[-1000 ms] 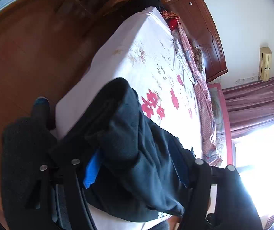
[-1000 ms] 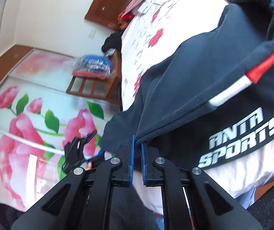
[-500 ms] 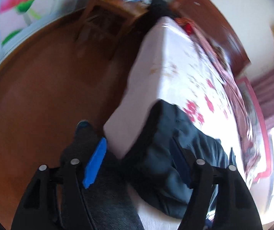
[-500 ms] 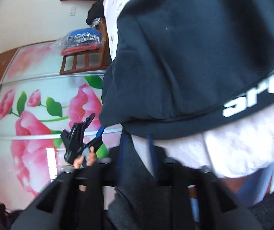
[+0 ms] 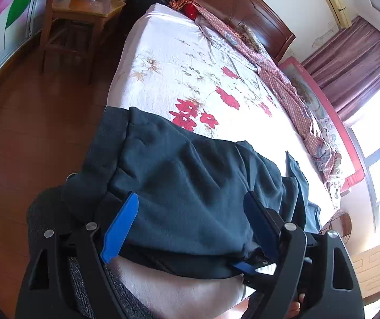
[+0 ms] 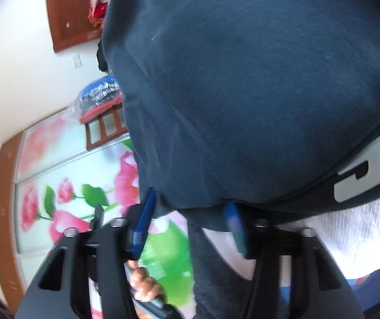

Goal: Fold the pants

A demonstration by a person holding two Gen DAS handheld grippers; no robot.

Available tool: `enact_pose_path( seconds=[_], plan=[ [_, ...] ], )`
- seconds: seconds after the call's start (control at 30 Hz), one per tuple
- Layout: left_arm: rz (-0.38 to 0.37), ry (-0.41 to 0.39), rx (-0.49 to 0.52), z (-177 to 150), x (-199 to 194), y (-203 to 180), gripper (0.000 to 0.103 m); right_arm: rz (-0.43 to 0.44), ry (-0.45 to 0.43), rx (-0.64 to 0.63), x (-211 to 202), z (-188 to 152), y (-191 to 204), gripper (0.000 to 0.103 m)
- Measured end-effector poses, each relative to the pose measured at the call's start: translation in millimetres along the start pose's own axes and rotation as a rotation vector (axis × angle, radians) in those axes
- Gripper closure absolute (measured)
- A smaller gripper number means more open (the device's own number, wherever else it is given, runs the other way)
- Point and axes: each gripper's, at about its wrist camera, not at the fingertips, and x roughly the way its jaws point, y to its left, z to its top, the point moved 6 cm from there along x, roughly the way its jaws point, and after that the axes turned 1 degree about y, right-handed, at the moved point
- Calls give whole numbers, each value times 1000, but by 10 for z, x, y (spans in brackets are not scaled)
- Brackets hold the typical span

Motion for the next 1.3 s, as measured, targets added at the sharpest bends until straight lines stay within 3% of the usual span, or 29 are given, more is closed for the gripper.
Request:
enact_pose_path(
  seconds=[0.03,0.23,0.37,0.47,0.6,0.67,0.7,0.73,0.8,0.87,0.93,1.0,1.1,1.17,1.3],
  plan=[
    [5,-4,0,18,-24,20,21,7,15,-16,10,-17,39,99],
    [51,-37,18,172,-32,94,16,-67,76,-244,-33,-215,391,99],
    [62,-16,52,197,82,40,14,-112,102,-242,-17,-298,309,99],
    [1,33,105,50,246,-198,12,-129,95,-223,117,-322,286,99],
    [-36,104,275,-315,637,-630,11,-118,110,-198,182,-303,160,98],
    [-7,138,359,-456,829,-724,11,-131,156,-183,124,-320,170,92],
    [46,186,377,-511,959,-701,11,-157,188,-202,34,-314,219,79],
    [48,204,367,-524,1015,-677,11,-203,173,-255,-110,-271,298,68],
    [31,212,334,-501,1064,-597,11,-351,36,-434,-530,-53,569,67],
    [25,220,326,-515,1084,-576,11,-551,-174,-561,-1061,360,842,67],
    [46,225,354,-556,1108,-606,8,-783,-413,-638,-1545,859,1088,45],
    [65,230,379,-583,1129,-648,6,-985,-590,-696,-1847,1383,1287,44],
    [73,233,392,-579,1142,-657,4,-1196,-614,-731,-1854,2120,1243,44],
    [76,233,393,-575,1140,-657,3,-1197,-568,-673,-1777,2528,1086,44],
    [80,239,403,-579,1161,-665,2,-1344,-504,-631,-1759,2981,620,44]
  ],
)
